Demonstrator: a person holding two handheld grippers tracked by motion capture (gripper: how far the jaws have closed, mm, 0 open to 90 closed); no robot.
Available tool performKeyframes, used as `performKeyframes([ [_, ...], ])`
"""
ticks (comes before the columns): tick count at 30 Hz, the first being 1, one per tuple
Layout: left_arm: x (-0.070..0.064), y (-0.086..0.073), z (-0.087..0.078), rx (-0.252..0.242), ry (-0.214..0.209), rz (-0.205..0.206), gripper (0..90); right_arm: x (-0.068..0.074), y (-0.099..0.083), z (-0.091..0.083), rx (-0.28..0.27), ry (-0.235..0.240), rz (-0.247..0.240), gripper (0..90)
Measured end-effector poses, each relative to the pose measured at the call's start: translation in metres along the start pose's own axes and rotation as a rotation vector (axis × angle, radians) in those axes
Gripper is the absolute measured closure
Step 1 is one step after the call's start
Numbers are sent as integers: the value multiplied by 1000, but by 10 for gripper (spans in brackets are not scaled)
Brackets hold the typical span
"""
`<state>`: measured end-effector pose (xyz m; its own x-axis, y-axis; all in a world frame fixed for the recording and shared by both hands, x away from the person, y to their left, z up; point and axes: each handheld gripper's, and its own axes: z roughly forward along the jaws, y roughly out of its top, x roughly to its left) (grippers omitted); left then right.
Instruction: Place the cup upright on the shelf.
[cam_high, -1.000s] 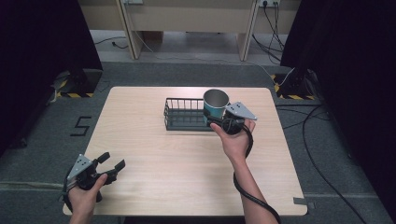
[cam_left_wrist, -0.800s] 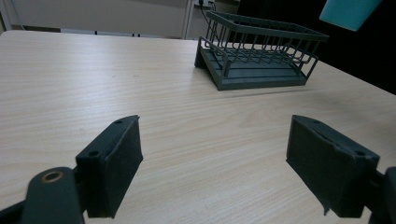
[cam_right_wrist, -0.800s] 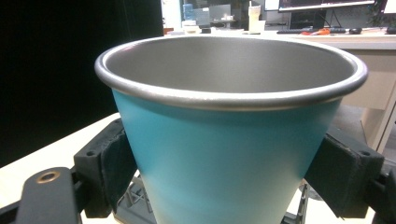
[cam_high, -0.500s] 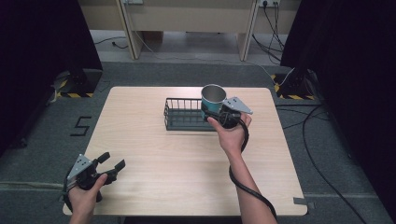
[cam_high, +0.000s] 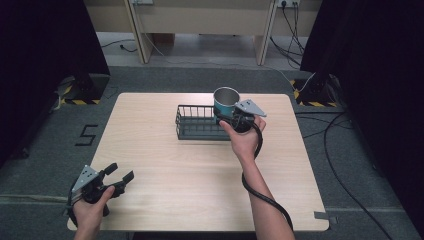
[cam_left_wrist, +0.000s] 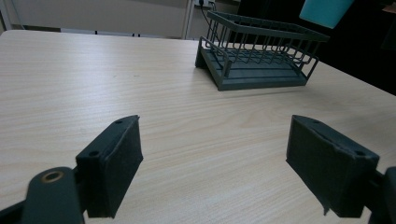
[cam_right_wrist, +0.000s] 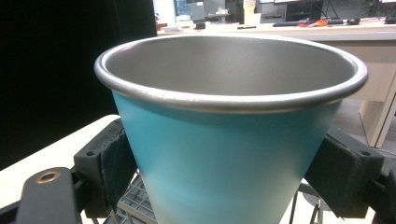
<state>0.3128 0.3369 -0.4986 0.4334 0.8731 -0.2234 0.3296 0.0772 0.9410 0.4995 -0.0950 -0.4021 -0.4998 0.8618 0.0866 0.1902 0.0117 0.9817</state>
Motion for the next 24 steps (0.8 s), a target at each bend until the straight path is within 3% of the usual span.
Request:
performKeyframes([
  [24, 0, 0, 0, -2, -2, -1, 174, 0, -2, 21, 23, -7, 12, 176],
])
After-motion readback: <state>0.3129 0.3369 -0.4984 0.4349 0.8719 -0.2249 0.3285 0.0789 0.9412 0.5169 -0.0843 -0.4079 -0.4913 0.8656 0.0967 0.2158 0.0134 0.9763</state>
